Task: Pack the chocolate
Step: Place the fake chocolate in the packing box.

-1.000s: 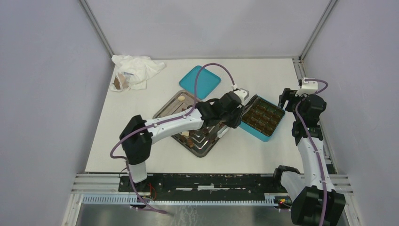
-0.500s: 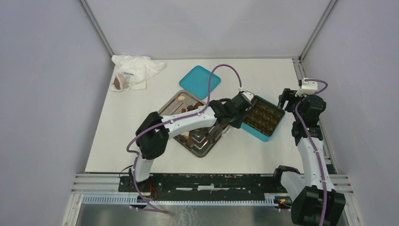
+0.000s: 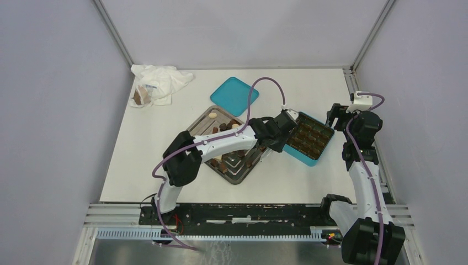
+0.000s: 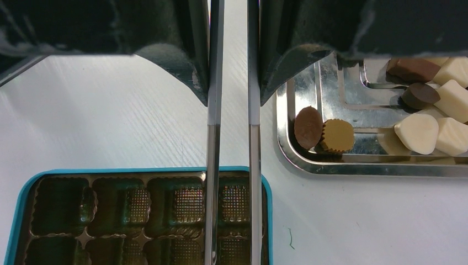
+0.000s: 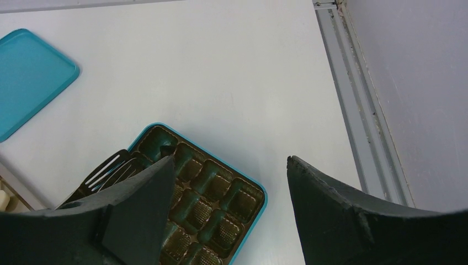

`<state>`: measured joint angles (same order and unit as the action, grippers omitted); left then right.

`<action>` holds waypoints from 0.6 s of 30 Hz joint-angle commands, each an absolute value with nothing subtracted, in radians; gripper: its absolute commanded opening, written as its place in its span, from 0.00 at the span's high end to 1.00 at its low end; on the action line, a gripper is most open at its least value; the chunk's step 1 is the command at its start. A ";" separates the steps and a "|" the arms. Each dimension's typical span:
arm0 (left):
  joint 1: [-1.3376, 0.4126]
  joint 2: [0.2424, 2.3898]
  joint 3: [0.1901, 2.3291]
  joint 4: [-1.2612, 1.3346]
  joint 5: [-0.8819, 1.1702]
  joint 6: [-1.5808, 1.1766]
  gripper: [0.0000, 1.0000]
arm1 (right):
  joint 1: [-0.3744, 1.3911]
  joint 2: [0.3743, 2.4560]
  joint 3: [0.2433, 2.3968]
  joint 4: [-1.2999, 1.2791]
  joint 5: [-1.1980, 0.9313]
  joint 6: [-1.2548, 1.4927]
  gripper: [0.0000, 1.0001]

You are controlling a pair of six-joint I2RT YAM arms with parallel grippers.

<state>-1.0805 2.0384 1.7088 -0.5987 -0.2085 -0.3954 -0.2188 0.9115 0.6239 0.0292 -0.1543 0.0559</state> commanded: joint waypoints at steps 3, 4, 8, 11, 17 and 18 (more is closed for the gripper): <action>-1.089 2.039 1.770 -0.583 -0.241 -0.350 0.75 | -0.222 0.907 0.620 0.063 -0.160 0.063 0.21; -1.089 2.039 1.772 -0.583 -0.242 -0.351 0.73 | -0.223 0.908 0.620 0.063 -0.161 0.063 0.21; -1.090 2.041 1.778 -0.588 -0.244 -0.349 0.67 | -0.223 0.908 0.618 0.063 -0.163 0.062 0.21; -1.090 2.043 1.780 -0.590 -0.245 -0.349 0.66 | -0.222 0.907 0.619 0.063 -0.163 0.062 0.21; -1.090 2.040 1.785 -0.594 -0.247 -0.348 0.62 | -0.222 0.907 0.618 0.063 -0.165 0.062 0.21; -1.090 2.039 1.785 -0.595 -0.247 -0.350 0.62 | -0.222 0.907 0.618 0.063 -0.164 0.062 0.21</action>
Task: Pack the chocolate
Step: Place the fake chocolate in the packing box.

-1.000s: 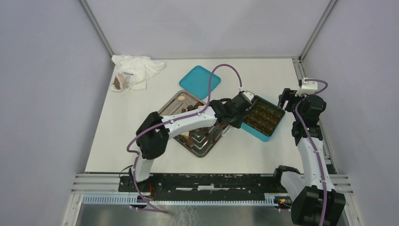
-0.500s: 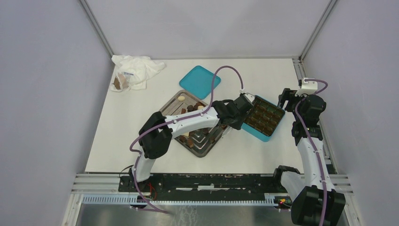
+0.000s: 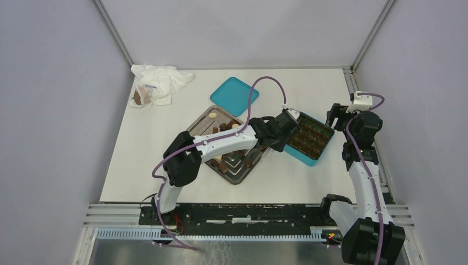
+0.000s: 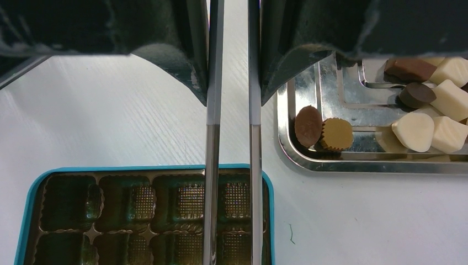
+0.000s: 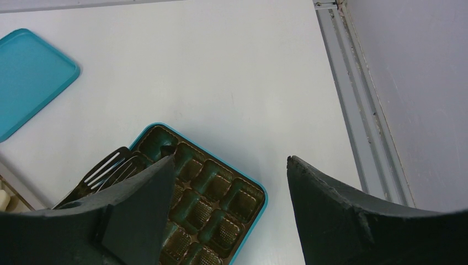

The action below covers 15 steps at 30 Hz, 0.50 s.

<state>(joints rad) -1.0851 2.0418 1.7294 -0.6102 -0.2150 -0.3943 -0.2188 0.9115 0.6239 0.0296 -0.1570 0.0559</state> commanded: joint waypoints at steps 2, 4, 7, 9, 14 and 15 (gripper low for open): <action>-1.090 2.037 1.785 -0.595 -0.249 -0.349 0.61 | -0.223 0.907 0.618 0.063 -0.166 0.060 0.21; -1.091 2.034 1.786 -0.595 -0.251 -0.348 0.59 | -0.223 0.906 0.618 0.063 -0.167 0.060 0.21; -1.092 2.033 1.786 -0.596 -0.252 -0.349 0.58 | -0.222 0.905 0.618 0.063 -0.168 0.061 0.21; -1.092 2.027 1.785 -0.597 -0.254 -0.348 0.58 | -0.222 0.907 0.618 0.063 -0.168 0.060 0.21; -1.093 1.978 1.745 -0.566 -0.247 -0.354 0.61 | -0.224 0.906 0.618 0.063 -0.169 0.059 0.21; -1.093 1.958 1.726 -0.551 -0.243 -0.358 0.61 | -0.223 0.906 0.618 0.063 -0.171 0.058 0.21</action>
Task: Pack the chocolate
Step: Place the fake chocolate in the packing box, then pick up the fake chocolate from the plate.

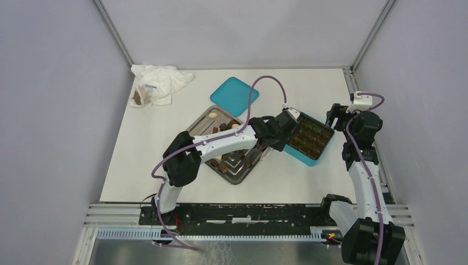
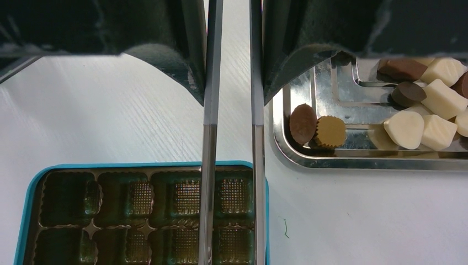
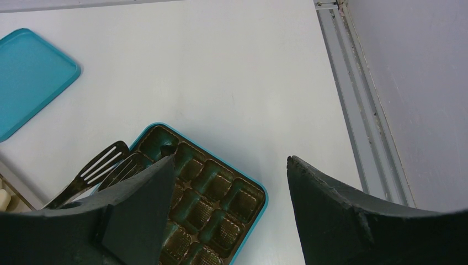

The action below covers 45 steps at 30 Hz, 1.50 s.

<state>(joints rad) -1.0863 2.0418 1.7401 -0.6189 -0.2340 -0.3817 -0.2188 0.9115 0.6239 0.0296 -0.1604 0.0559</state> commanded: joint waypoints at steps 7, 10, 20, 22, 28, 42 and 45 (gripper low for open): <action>-1.091 1.768 1.519 -0.405 -0.195 -0.394 0.63 | -0.222 0.908 0.618 0.063 -0.210 0.044 0.21; -1.092 1.680 1.422 -0.356 -0.184 -0.410 0.63 | -0.224 0.908 0.618 0.056 -0.328 -0.024 0.21; -1.092 1.377 1.113 -0.321 -0.238 -0.486 0.65 | -0.223 0.916 0.612 0.020 -0.736 -0.208 0.21; -1.090 1.330 1.056 -0.345 -0.261 -0.503 0.65 | -0.223 0.927 0.612 0.016 -0.758 -0.212 0.21; -1.089 1.248 0.972 -0.451 -0.322 -0.551 0.64 | -0.224 0.948 0.615 0.008 -0.788 -0.219 0.21; -1.086 1.308 1.007 -0.622 -0.372 -0.530 0.63 | -0.223 0.964 0.614 0.005 -0.788 -0.222 0.21; -1.080 1.346 1.020 -0.628 -0.378 -0.514 0.62 | -0.223 0.963 0.614 0.005 -0.790 -0.222 0.20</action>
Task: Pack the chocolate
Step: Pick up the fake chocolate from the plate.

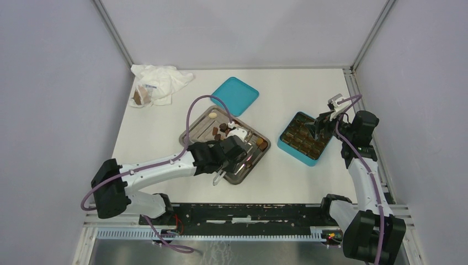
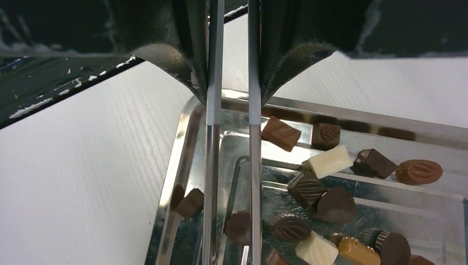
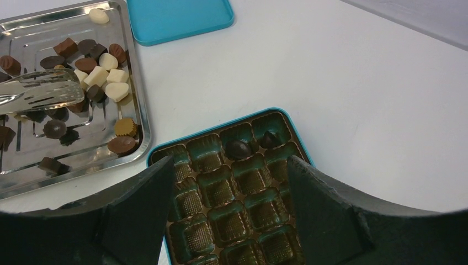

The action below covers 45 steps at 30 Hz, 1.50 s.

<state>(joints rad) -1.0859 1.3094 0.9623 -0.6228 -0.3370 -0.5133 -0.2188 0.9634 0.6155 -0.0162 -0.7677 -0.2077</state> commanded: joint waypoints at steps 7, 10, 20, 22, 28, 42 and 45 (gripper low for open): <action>-1.040 1.452 1.092 -0.663 -0.393 -0.477 0.59 | -0.223 0.958 0.614 0.005 -0.795 -0.221 0.20; -1.025 1.482 1.109 -0.663 -0.380 -0.466 0.58 | -0.223 0.958 0.614 0.005 -0.796 -0.221 0.20; -0.995 1.547 1.140 -0.652 -0.309 -0.432 0.57 | -0.224 0.958 0.615 0.003 -0.802 -0.219 0.20; -0.988 1.553 1.145 -0.653 -0.302 -0.429 0.57 | -0.223 0.958 0.615 0.003 -0.802 -0.219 0.21; -0.964 1.566 1.152 -0.660 -0.293 -0.425 0.57 | -0.223 0.959 0.617 0.003 -0.802 -0.219 0.21; -0.933 1.585 1.155 -0.658 -0.254 -0.415 0.57 | -0.223 0.957 0.617 0.003 -0.804 -0.219 0.20; -0.930 1.585 1.159 -0.659 -0.247 -0.414 0.55 | -0.223 0.958 0.617 0.002 -0.804 -0.219 0.20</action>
